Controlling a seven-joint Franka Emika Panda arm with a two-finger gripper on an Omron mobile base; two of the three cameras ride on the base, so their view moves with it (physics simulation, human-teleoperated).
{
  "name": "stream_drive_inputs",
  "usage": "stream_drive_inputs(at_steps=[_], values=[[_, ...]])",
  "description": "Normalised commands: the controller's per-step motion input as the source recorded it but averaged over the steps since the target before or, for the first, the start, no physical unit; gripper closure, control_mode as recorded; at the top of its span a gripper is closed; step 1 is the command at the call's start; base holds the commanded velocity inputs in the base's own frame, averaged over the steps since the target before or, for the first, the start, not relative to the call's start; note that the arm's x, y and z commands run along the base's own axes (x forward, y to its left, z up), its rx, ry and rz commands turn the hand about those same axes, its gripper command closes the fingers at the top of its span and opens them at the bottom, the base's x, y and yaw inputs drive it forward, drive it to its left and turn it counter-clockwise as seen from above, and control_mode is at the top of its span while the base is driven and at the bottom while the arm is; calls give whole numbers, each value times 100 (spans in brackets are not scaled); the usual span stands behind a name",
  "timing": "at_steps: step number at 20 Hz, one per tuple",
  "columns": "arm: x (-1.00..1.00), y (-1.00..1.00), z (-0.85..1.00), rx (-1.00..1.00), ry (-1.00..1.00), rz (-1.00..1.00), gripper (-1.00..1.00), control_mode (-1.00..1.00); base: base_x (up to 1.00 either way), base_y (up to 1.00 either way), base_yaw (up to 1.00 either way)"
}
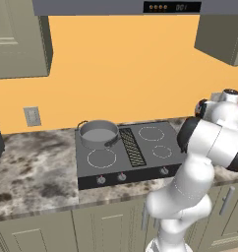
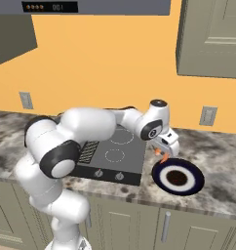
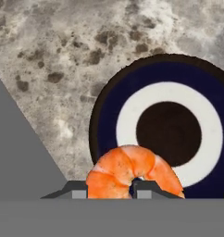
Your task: Retrieve the frozen meat and place it in the pot on a burner. Then turn the burner on.
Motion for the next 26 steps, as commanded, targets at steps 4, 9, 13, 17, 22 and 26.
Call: stream_drive_inputs(at_steps=[4, 9, 13, 17, 22, 26], values=[[0, 42, 11, 0, 2, 0, 100, -100, 0, 0, 0], [0, 62, 12, 0, 0, 4, 100, -100, 0, 0, 0], [-4, 68, 22, 0, 0, 6, 100, -100, 0, 0, 0], [-6, 69, 33, 0, 0, 6, 100, -100, 0, 0, 0], [-4, 69, 32, 0, 0, 8, 100, -100, 0, 0, 0], [-1, 62, 33, 0, 1, 7, 100, -100, 0, 0, 0]])
